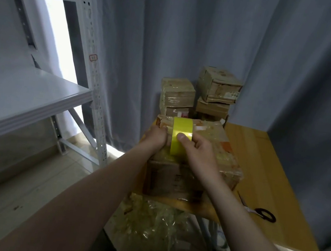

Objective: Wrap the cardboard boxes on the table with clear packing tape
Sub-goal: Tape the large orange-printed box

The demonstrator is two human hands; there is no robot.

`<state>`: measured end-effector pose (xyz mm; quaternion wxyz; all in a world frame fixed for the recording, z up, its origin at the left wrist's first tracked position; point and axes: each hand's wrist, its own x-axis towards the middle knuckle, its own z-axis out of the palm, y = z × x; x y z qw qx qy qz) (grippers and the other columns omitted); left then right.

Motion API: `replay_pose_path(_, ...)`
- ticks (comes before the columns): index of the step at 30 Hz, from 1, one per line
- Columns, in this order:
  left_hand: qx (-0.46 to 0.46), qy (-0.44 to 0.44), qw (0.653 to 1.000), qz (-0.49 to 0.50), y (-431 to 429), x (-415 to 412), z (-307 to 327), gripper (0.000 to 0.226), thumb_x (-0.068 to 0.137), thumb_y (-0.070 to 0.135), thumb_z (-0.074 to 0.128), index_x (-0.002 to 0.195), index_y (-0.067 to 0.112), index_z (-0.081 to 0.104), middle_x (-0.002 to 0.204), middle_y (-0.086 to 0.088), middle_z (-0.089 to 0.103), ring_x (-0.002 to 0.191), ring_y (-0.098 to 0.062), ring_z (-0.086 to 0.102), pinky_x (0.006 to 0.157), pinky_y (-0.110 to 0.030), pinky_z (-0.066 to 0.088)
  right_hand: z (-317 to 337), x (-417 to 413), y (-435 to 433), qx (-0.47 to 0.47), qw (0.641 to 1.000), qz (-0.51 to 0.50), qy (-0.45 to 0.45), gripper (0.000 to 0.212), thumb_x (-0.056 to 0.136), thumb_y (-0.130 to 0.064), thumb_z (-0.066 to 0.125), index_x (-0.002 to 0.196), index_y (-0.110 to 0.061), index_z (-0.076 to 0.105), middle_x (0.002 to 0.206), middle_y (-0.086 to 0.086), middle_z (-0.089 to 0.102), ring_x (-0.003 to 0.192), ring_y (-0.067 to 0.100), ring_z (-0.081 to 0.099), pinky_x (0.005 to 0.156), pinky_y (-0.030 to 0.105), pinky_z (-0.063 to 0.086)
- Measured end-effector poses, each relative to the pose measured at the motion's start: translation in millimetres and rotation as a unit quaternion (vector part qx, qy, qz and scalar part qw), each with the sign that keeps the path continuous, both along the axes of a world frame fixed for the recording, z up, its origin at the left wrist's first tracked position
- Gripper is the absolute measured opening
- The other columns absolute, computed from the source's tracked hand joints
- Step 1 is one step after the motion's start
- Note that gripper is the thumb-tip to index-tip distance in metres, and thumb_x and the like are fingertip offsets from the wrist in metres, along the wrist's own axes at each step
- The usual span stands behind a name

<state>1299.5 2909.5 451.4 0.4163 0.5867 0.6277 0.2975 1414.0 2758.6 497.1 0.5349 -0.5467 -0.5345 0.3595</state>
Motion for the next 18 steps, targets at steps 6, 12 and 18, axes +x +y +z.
replay_pose_path(6, -0.007, 0.001, 0.991, -0.137, -20.4, -15.9, 10.0, 0.05, 0.111, 0.046, 0.027, 0.143, 0.017, 0.054, 0.133, -0.006, 0.06, 0.123, -0.027, 0.058, 0.11, -0.04, 0.044, -4.3, -5.5, -4.6, 0.018, 0.999, -0.027, -0.019, 0.017, 0.104, -0.031, 0.059, 0.098, -0.025, 0.074, 0.078, -0.017, 0.075, 0.073, -0.005, 0.067, 0.063, 0.01, 0.048)
replay_pose_path(12, -0.025, -0.081, 0.989, -0.118, -38.7, -10.0, -0.9, 0.023, 0.107, 0.028, 0.043, 0.11, 0.027, 0.066, 0.124, -0.001, 0.067, 0.113, -0.022, 0.062, 0.108, -0.045, 0.049, 14.2, -17.8, -6.8, -0.031, 0.998, -0.062, -0.009, 0.025, 0.105, -0.036, 0.056, 0.086, -0.026, 0.068, 0.082, -0.008, 0.07, 0.077, 0.003, 0.067, 0.077, 0.028, 0.053)
replay_pose_path(18, -0.046, -0.078, 0.992, -0.088, 84.6, -0.6, -98.8, 0.061, 0.085, 0.053, 0.042, 0.128, 0.018, 0.066, 0.125, -0.009, 0.07, 0.118, -0.035, 0.066, 0.098, -0.049, 0.056, 55.5, -26.3, -22.6, -0.065, 0.986, -0.067, 0.135, 0.037, 0.092, -0.046, 0.069, 0.095, -0.01, 0.075, 0.09, 0.017, 0.078, 0.085, 0.035, 0.076, 0.089, 0.049, 0.061)
